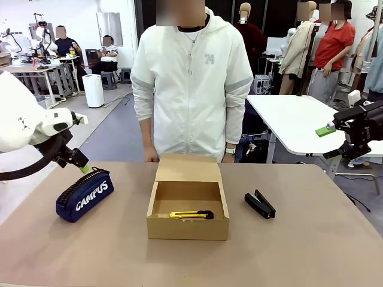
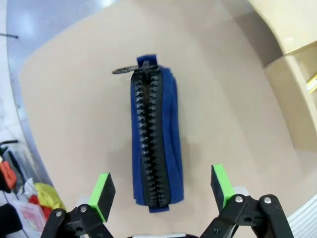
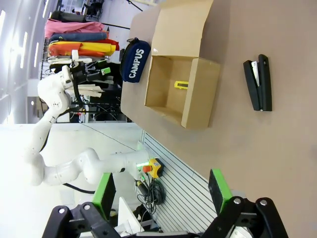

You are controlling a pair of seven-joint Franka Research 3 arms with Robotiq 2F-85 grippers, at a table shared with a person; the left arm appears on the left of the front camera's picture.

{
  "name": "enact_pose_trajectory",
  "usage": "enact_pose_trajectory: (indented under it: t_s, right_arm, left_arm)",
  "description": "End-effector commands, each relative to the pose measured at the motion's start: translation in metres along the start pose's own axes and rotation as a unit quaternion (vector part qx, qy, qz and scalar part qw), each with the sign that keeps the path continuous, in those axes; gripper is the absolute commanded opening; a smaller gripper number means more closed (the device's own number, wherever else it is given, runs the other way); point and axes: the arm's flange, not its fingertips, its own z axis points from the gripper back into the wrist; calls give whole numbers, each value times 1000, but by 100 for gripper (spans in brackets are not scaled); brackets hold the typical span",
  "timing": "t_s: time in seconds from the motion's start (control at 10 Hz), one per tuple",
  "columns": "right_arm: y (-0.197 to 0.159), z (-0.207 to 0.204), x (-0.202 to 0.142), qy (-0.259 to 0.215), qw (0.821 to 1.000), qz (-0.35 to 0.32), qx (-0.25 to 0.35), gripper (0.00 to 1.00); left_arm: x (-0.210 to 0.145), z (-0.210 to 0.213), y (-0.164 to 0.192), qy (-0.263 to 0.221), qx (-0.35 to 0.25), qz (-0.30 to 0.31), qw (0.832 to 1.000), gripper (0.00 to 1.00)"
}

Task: Pack the items into the box.
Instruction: Pick up the item indicated by the person and place it inside the Mailer Box.

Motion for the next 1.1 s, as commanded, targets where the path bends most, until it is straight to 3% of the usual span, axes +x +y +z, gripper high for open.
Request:
enact_pose_trajectory:
  t_s: [0.0, 0.2, 0.5, 1.0]
  right_arm:
    - [3, 2, 1, 7, 1000, -3, 0, 100]
    - [3, 2, 1, 7, 1000, -3, 0, 100]
    - [3, 2, 1, 7, 1000, -3, 0, 100]
    - [3, 2, 1, 7, 1000, -3, 0, 100]
  left_arm:
    - [39, -33, 14, 60, 25, 9, 998, 100]
    - [57, -69, 26, 73, 36, 3, 997, 100]
    - [52, -114, 26, 130, 11, -18, 991, 100]
    - [42, -148, 26, 186, 3, -16, 982, 100]
